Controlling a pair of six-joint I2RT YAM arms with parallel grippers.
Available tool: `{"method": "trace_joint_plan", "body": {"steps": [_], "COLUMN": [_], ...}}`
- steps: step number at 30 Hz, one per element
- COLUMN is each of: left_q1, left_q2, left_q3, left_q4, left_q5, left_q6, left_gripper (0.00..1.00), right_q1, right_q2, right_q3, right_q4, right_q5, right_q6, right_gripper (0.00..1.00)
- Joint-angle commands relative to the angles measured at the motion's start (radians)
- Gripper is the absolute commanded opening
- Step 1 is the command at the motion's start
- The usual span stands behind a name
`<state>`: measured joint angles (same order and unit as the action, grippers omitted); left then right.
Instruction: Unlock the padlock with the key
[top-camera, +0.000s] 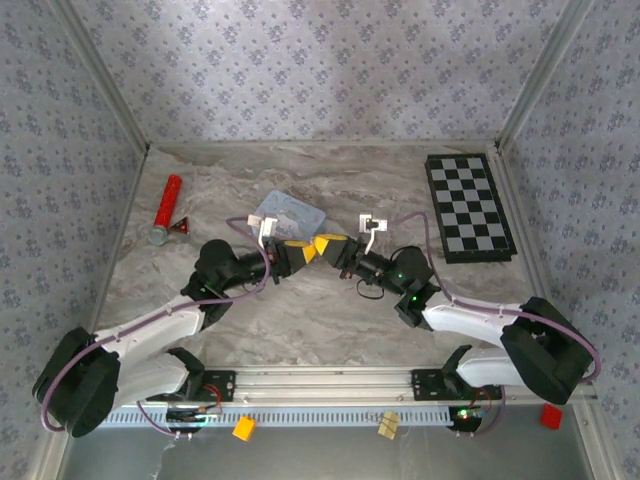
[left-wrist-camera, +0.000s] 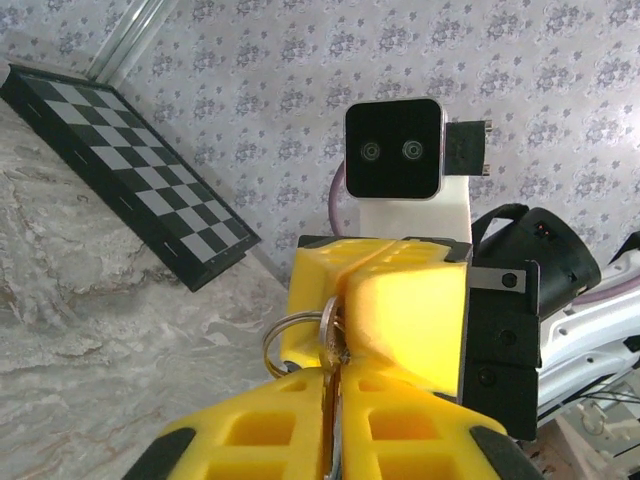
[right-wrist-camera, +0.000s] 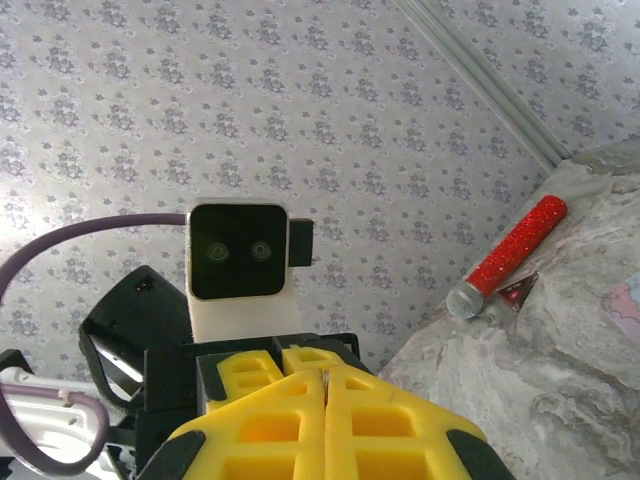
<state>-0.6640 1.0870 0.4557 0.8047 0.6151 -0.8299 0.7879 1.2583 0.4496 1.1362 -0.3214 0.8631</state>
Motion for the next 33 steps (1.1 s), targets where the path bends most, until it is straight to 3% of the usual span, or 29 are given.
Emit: {"method": "trace_joint_plan", "body": {"steps": [1, 3, 6, 10, 14, 23, 33], "left_q1": [-0.005, -0.003, -0.001, -0.028, -0.078, -0.243, -0.302], "left_q2": [-0.038, -0.069, -0.112, -0.020, 0.106, 0.283, 0.405], "left_q3": [0.064, 0.101, 0.236, 0.528, 0.750, 1.038, 1.173], "left_q4": [-0.113, -0.253, -0.638, -1.237, -1.612, -1.998, -2.099], "left_q5": [0.032, 0.034, -0.002, -0.120, -0.168, -0.293, -0.273], "left_q6": [0.083, 0.156, 0.342, 0.622, 0.793, 1.110, 1.199], "left_gripper": [0.07, 0.02, 0.00, 0.00, 0.00, 0.00, 0.00], "right_q1": [-0.004, -0.022, -0.090, -0.211, -0.255, -0.185, -0.089], "right_q2": [-0.043, -0.074, -0.168, -0.323, -0.403, -0.364, -0.315], "right_q3": [-0.015, -0.022, -0.032, -0.048, -0.097, -0.129, -0.086], "right_q4": [-0.021, -0.064, -0.228, -0.482, -0.446, -0.333, -0.402], "right_q5": [0.014, -0.009, -0.091, -0.217, -0.358, -0.519, -0.566], "right_q6": [-0.058, -0.081, -0.164, -0.342, -0.470, -0.547, -0.623], "right_gripper": [0.00, 0.16, 0.39, 0.46, 0.48, 0.47, 0.45]}}
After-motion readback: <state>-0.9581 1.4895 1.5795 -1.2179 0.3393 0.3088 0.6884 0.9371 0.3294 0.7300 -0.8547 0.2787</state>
